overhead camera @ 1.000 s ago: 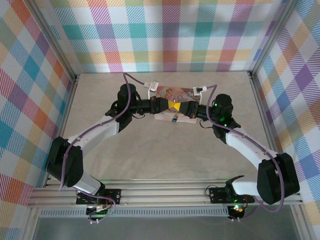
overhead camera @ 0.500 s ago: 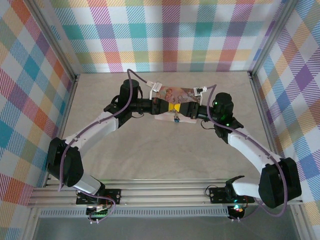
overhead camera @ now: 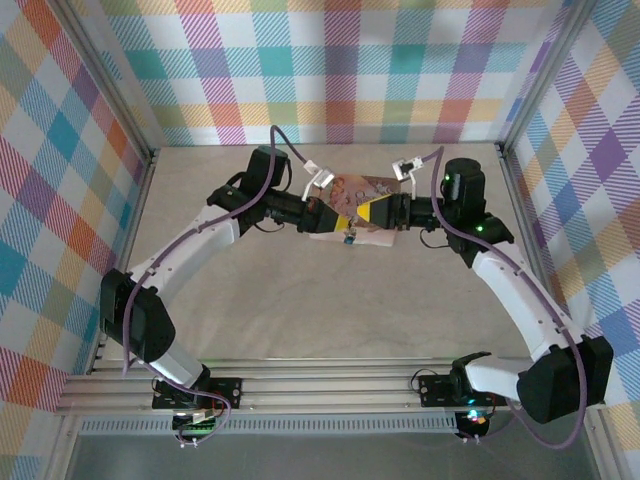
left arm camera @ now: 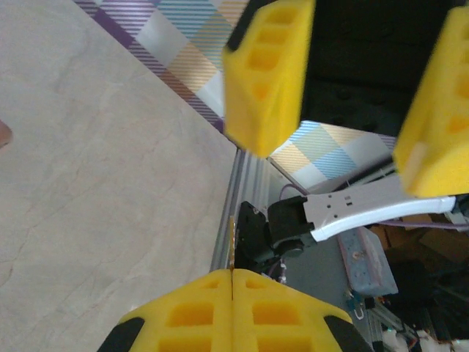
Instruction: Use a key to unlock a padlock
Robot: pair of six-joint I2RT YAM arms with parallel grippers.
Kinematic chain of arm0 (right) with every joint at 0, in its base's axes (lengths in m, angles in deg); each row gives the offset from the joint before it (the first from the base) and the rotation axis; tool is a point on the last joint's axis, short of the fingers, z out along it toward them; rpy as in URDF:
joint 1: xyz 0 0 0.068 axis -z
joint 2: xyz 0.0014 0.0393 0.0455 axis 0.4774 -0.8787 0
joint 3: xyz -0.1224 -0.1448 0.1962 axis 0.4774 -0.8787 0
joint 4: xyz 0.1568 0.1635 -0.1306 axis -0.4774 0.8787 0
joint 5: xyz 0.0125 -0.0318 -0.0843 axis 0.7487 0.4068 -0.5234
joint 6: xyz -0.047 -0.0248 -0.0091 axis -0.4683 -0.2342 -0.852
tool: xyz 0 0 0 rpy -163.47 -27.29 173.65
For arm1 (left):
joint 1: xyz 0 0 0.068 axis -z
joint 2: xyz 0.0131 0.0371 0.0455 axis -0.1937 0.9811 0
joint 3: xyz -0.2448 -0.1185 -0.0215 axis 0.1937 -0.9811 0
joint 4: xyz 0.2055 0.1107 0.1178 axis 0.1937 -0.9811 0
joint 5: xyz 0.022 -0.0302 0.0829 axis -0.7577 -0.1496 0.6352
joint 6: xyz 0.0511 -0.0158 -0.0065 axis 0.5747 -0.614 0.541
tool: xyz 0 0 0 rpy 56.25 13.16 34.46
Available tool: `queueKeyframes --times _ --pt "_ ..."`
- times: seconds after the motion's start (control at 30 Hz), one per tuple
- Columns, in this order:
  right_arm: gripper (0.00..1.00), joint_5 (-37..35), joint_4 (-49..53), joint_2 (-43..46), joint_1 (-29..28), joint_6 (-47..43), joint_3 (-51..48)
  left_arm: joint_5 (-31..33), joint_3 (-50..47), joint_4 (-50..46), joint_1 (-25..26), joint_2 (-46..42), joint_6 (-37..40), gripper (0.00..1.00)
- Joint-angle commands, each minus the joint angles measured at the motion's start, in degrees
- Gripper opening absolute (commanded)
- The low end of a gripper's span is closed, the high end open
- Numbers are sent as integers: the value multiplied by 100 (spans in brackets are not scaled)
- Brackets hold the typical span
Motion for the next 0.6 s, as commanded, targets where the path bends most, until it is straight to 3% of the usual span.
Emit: queueKeyframes --times 0.0,0.57 --pt "47 590 200 -176 -8 -116 100 -508 254 -433 42 25 355 0" --pt "33 779 -220 -560 -26 126 101 -667 496 -565 85 137 361 0"
